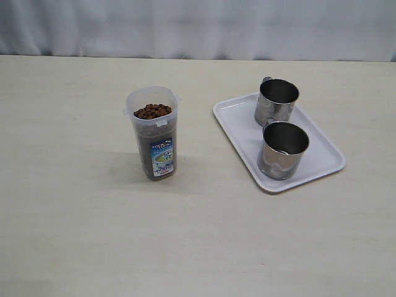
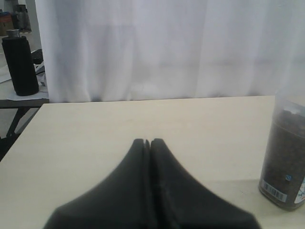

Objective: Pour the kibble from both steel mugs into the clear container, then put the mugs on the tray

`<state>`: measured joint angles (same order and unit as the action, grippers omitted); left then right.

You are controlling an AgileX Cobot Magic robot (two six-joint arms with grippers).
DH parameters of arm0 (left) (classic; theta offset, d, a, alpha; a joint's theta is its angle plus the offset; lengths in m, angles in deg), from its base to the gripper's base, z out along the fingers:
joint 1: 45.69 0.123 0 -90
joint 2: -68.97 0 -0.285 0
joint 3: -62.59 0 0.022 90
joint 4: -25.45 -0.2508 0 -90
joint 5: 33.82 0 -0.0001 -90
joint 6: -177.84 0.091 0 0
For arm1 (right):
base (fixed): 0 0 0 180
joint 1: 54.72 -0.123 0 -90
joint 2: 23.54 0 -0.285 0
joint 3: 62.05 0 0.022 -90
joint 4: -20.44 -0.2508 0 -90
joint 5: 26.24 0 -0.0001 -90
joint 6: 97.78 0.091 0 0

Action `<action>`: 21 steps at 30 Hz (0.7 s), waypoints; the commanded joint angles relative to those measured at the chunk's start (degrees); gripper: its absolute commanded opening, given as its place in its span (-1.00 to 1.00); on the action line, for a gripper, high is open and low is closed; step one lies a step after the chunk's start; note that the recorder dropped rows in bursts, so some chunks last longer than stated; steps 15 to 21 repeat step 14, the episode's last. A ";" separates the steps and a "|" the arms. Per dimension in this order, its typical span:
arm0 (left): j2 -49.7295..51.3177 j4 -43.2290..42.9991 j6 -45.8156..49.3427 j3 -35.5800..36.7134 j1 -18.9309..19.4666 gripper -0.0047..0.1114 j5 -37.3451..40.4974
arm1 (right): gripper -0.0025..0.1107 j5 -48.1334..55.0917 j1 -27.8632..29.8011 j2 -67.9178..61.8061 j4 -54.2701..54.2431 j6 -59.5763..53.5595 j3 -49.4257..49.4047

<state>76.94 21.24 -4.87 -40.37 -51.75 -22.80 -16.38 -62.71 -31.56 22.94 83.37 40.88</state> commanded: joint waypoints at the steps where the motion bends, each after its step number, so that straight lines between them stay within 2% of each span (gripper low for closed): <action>1: -0.18 -0.04 -0.17 0.18 -0.31 -0.92 -0.30 | -0.88 -0.58 0.46 0.23 -0.32 0.02 -0.15; 21: -0.18 0.36 -0.17 0.18 -0.31 -0.92 -0.63 | -0.88 -0.58 0.46 0.23 -0.32 0.02 -0.15</action>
